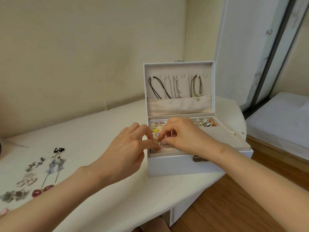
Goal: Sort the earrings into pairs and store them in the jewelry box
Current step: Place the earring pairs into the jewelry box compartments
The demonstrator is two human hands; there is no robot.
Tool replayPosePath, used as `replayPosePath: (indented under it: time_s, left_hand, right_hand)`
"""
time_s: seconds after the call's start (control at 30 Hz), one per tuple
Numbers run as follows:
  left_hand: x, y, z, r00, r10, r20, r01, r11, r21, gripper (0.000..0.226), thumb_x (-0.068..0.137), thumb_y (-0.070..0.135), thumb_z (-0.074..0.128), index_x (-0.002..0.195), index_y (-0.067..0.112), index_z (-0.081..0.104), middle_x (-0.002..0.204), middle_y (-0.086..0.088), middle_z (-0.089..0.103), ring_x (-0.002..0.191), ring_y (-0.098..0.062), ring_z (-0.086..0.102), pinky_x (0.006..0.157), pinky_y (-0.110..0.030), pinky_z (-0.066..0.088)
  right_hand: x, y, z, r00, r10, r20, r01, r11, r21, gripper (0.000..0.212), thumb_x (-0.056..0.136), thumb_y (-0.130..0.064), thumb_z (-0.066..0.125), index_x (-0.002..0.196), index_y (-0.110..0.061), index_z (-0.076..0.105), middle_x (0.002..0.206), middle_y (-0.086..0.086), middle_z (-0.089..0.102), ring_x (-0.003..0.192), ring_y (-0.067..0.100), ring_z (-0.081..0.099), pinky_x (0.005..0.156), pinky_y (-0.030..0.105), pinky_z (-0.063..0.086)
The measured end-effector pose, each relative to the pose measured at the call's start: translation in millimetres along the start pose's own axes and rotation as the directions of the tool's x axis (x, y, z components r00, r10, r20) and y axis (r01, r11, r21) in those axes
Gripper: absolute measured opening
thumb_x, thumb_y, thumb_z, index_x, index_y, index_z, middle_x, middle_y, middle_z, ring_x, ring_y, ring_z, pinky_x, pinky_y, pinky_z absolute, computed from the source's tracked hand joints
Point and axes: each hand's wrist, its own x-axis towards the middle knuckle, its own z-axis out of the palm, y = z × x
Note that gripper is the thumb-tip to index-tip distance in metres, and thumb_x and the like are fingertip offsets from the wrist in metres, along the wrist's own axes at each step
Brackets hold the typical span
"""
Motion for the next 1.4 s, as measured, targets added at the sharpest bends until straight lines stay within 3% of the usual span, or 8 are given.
replayPosePath:
  time_s: [0.1, 0.23, 0.37, 0.5, 0.83, 0.97, 1.2, 1.4]
  left_hand:
    - [-0.5, -2.0, 1.7, 1.000, 0.005, -0.003, -0.005, 1.000, 0.006, 0.055, 0.070, 0.009, 0.028, 0.101, 0.033, 0.067, 0.100, 0.007, 0.056, 0.082, -0.011, 0.037, 0.063, -0.026, 0.041]
    - [-1.9, -3.1, 3.3, 0.997, -0.047, -0.058, 0.044, 0.998, -0.045, 0.044, 0.073, 0.008, 0.037, 0.098, 0.031, 0.065, 0.099, 0.010, 0.055, 0.082, -0.009, 0.038, 0.065, -0.022, 0.037]
    - [2.6, -5.0, 1.5, 0.969, -0.208, -0.131, 0.188, 0.971, -0.149, 0.027, 0.080, 0.035, 0.038, 0.091, 0.028, 0.062, 0.092, 0.011, 0.053, 0.079, -0.007, 0.037, 0.063, -0.012, 0.032]
    - [10.2, -5.5, -0.2, 0.952, -0.274, -0.135, 0.251, 0.953, -0.168, 0.006, 0.084, 0.027, 0.061, 0.088, 0.025, 0.065, 0.092, 0.009, 0.052, 0.082, -0.011, 0.038, 0.064, -0.013, 0.032]
    - [28.8, 2.7, -4.6, 0.958, -0.285, 0.028, 0.287, 0.956, -0.059, 0.013, 0.085, 0.035, 0.062, 0.096, 0.033, 0.068, 0.105, 0.009, 0.049, 0.096, -0.012, 0.037, 0.067, -0.022, 0.022]
    - [36.7, 5.2, -8.5, 0.976, -0.217, 0.026, 0.217, 0.976, -0.012, 0.016, 0.084, 0.032, 0.064, 0.099, 0.029, 0.068, 0.108, 0.007, 0.050, 0.101, -0.015, 0.041, 0.068, -0.021, 0.023]
    - [32.6, 8.5, -5.6, 0.998, -0.043, -0.035, 0.044, 0.998, 0.046, 0.009, 0.058, 0.026, 0.064, 0.064, 0.026, 0.070, 0.079, 0.002, 0.061, 0.069, -0.023, 0.056, 0.052, -0.030, 0.041]
    - [39.3, 8.7, -5.5, 0.992, -0.121, 0.046, 0.118, 0.991, 0.064, 0.011, 0.074, 0.025, 0.064, 0.079, 0.021, 0.073, 0.099, 0.002, 0.061, 0.091, -0.023, 0.052, 0.070, -0.027, 0.029]
  right_hand:
    - [6.5, -4.4, -2.2, 0.998, 0.009, 0.057, -0.006, 0.999, -0.050, 0.010, 0.076, -0.021, 0.075, 0.086, -0.024, 0.076, 0.080, -0.006, 0.059, 0.077, 0.010, 0.053, 0.074, 0.035, 0.048]
    - [11.5, -6.1, -4.6, 0.996, -0.002, 0.089, 0.010, 0.995, -0.095, 0.010, 0.075, -0.025, 0.076, 0.084, -0.027, 0.076, 0.073, -0.013, 0.055, 0.076, 0.006, 0.051, 0.074, 0.034, 0.048]
    - [14.4, -5.6, -3.9, 0.995, -0.012, 0.103, 0.025, 0.992, -0.126, 0.006, 0.076, -0.029, 0.075, 0.082, -0.028, 0.075, 0.071, -0.014, 0.056, 0.075, 0.006, 0.052, 0.068, 0.029, 0.043]
    - [14.3, -3.8, -4.3, 0.991, -0.004, 0.133, 0.027, 0.985, -0.172, 0.003, 0.080, -0.031, 0.071, 0.081, -0.029, 0.073, 0.080, -0.012, 0.061, 0.077, 0.007, 0.053, 0.066, 0.027, 0.038]
    - [13.4, -2.2, -5.9, 0.979, 0.027, 0.204, 0.013, 0.982, -0.188, 0.008, 0.087, -0.029, 0.062, 0.088, -0.026, 0.070, 0.088, -0.010, 0.062, 0.082, 0.011, 0.054, 0.071, 0.030, 0.042]
    - [13.4, -3.7, -11.0, 0.969, 0.033, 0.246, -0.020, 0.998, -0.057, 0.008, 0.086, -0.025, 0.064, 0.079, -0.028, 0.066, 0.089, -0.003, 0.065, 0.082, 0.013, 0.057, 0.076, 0.034, 0.047]
    - [9.7, -0.3, -13.1, 0.962, 0.095, 0.256, -0.092, 0.995, -0.021, 0.010, 0.085, -0.024, 0.066, 0.078, -0.030, 0.065, 0.089, -0.002, 0.068, 0.081, 0.011, 0.058, 0.071, 0.025, 0.043]
    - [8.0, 0.4, -14.8, 0.985, 0.067, 0.161, -0.075, 0.996, 0.044, 0.005, 0.080, -0.020, 0.071, 0.078, -0.025, 0.072, 0.079, 0.004, 0.066, 0.066, 0.007, 0.049, 0.061, 0.023, 0.038]
